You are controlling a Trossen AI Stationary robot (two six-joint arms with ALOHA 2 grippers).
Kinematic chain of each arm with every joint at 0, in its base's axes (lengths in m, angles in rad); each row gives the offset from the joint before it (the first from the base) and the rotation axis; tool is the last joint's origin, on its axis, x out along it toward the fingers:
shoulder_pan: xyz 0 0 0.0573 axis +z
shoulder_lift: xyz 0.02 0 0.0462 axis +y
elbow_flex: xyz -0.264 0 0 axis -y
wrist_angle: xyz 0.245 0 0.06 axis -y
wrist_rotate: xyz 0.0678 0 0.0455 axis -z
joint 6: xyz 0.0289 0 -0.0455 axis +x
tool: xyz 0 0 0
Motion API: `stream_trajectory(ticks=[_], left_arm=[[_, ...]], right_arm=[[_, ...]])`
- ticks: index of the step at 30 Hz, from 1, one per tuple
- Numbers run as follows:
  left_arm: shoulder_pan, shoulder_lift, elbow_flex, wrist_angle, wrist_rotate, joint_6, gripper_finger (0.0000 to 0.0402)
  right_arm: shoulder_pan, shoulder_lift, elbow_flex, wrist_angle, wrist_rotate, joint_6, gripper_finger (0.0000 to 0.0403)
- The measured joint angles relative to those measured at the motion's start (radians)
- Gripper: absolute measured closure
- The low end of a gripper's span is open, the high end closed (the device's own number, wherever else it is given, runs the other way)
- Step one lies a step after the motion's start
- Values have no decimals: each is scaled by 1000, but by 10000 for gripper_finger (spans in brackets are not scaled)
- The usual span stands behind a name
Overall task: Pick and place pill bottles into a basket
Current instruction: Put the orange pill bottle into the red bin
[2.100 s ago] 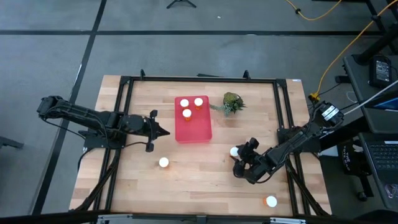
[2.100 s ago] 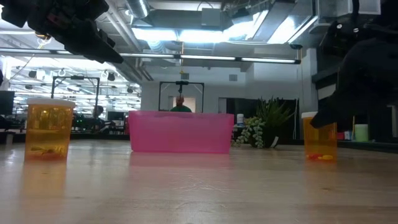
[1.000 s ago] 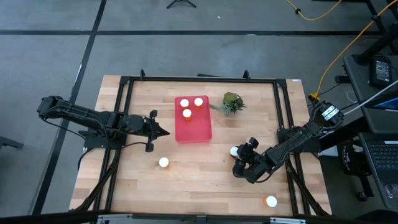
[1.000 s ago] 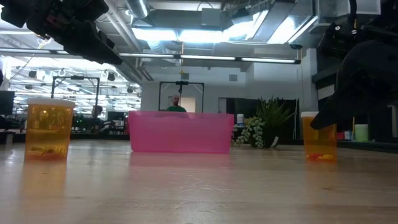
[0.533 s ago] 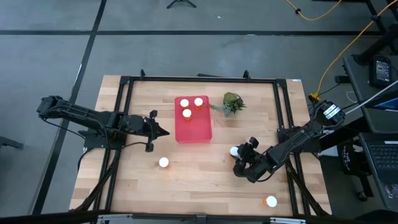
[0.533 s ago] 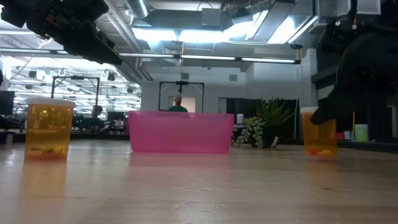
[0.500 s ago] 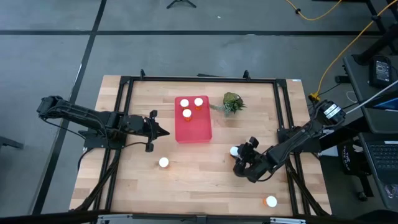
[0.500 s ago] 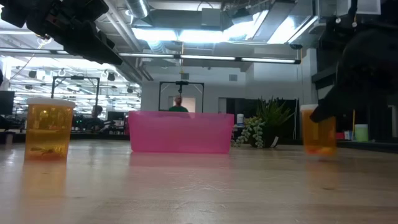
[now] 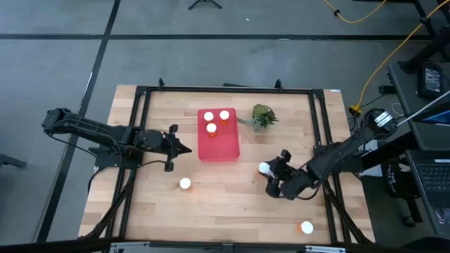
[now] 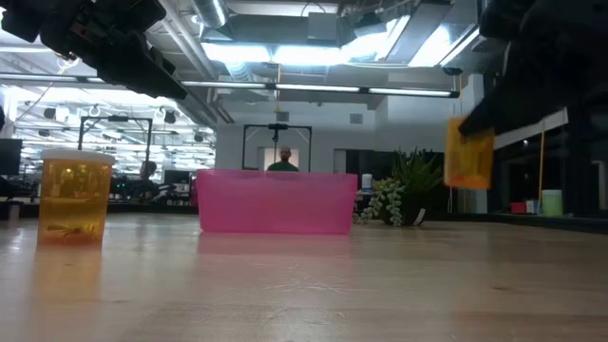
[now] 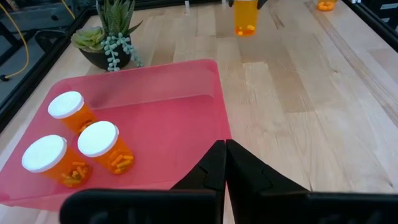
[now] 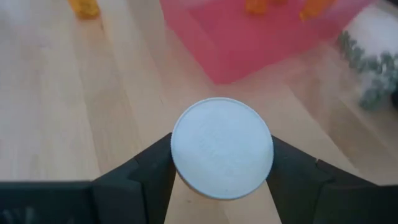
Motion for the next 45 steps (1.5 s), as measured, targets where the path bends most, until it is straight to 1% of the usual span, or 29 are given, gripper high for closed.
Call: stream_trajectory(ticks=[5, 8, 13, 20, 28, 37, 42, 45], left_arm=[[0, 0, 0, 0, 0, 2, 391], [0, 0, 0, -2, 0, 37, 393], [0, 0, 0, -2, 0, 60, 399], [0, 0, 0, 0, 0, 60, 394], [0, 0, 0, 0, 0, 60, 399], [0, 0, 0, 1, 0, 60, 391], [0, 0, 0, 1, 0, 60, 396], [0, 0, 0, 1, 0, 60, 399]], right_arm=[[-34, -70, 0, 51, -1, -139, 185], [-68, -110, 0, 93, -13, -228, 185], [-140, -160, 0, 172, -99, -361, 185], [-249, -168, 0, 278, -200, -522, 185], [-352, -168, 0, 365, -331, -580, 185], [-441, -168, 0, 459, -456, -715, 185], [-503, -160, 0, 490, -518, -765, 185], [-544, -140, 0, 542, -576, -789, 185]])
